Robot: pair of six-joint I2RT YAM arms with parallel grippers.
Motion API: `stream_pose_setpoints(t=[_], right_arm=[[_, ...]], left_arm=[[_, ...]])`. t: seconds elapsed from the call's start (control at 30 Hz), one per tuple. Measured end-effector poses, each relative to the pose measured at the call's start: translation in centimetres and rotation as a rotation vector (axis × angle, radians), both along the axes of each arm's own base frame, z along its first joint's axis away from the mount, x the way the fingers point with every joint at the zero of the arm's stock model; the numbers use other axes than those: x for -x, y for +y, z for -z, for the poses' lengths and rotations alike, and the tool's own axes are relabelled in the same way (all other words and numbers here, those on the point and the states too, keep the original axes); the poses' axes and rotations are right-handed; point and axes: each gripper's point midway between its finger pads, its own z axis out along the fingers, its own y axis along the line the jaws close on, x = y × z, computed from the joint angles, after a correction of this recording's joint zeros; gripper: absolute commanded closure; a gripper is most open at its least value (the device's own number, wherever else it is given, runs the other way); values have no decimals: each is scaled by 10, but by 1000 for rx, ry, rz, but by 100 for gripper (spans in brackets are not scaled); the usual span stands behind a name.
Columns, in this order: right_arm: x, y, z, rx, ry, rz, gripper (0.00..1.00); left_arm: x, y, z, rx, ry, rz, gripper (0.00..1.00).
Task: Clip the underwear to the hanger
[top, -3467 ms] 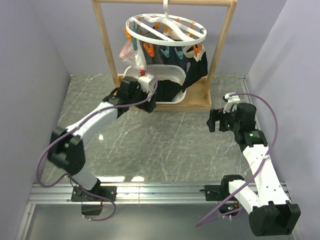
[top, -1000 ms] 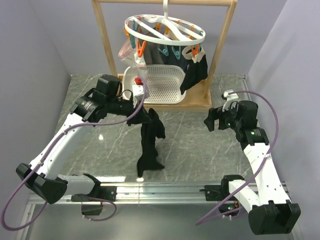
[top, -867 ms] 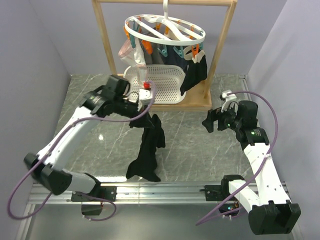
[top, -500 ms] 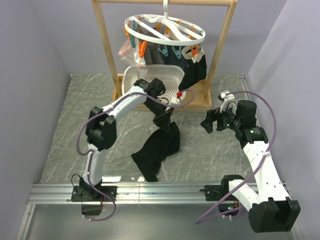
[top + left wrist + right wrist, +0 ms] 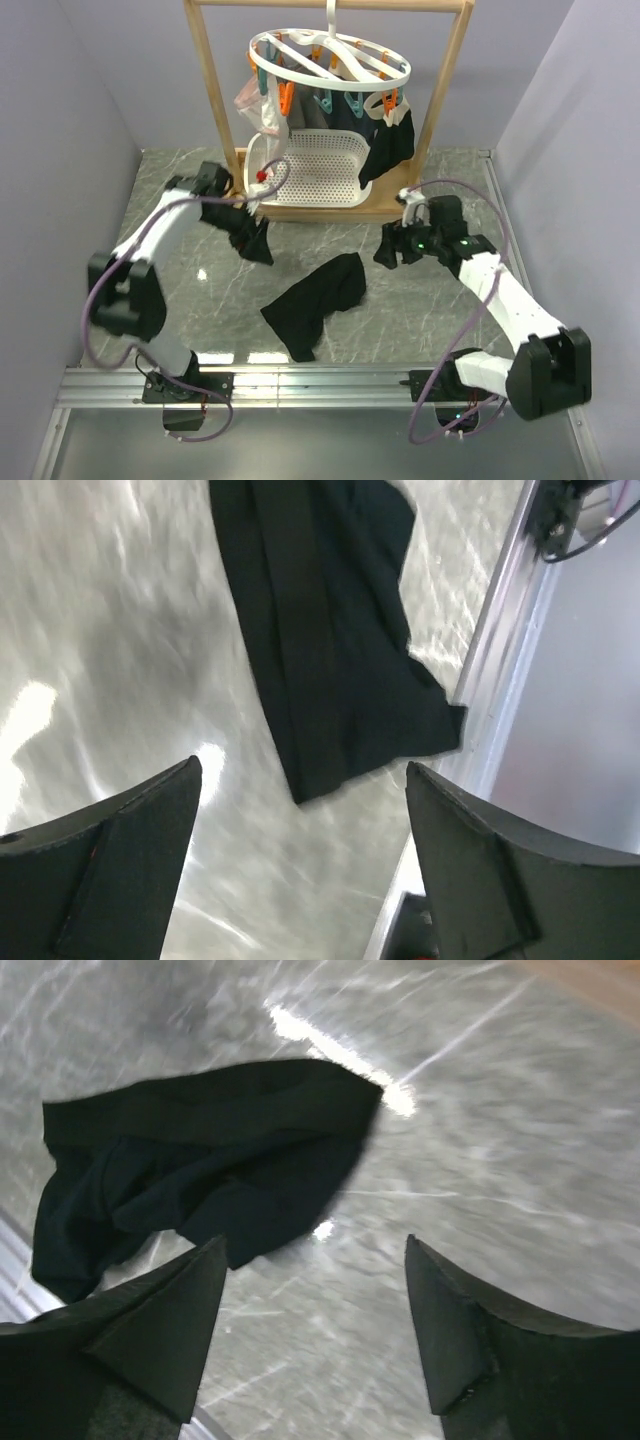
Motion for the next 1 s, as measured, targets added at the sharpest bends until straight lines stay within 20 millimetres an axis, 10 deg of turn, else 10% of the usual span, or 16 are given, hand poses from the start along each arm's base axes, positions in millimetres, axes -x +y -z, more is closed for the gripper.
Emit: stream_pose_setpoints(t=[0.17, 0.43, 0.8, 1.0], right_arm=[[-2, 29, 36, 33, 142, -53, 28], [-23, 40, 88, 89, 336, 32, 40], [-36, 51, 112, 121, 412, 84, 48], [-36, 55, 120, 113, 449, 86, 50]], left_arm=[[48, 13, 11, -38, 82, -186, 18], [50, 23, 47, -106, 328, -499, 23], [57, 35, 86, -229, 549, -730, 28], [78, 37, 111, -289, 675, -761, 48]])
